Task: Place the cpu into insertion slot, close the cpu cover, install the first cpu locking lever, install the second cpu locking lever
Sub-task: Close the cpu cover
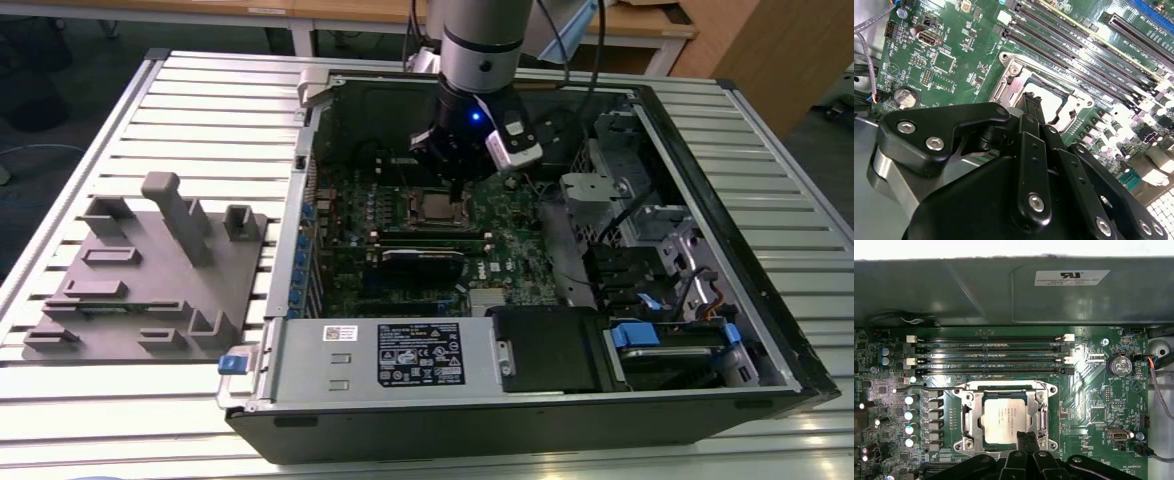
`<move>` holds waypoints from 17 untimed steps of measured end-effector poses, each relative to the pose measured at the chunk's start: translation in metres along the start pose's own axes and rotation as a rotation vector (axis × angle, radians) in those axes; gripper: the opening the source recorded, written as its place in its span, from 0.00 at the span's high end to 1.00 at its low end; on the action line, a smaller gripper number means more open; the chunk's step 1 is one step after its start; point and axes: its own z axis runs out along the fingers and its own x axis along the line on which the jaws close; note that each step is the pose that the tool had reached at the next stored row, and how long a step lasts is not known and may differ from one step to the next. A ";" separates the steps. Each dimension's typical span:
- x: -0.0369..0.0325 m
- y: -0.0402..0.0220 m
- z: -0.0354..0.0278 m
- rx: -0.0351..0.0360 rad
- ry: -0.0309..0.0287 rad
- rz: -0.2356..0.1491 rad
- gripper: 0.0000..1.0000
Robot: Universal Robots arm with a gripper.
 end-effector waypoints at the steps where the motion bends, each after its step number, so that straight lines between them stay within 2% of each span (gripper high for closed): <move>1: 0.0000 0.0000 0.0000 -0.0001 0.0000 0.000 0.89; 8: 0.0020 0.0000 0.0003 -0.0003 -0.0001 0.000 0.89; 17: 0.0096 -0.0002 0.0004 -0.0001 -0.0006 0.000 0.89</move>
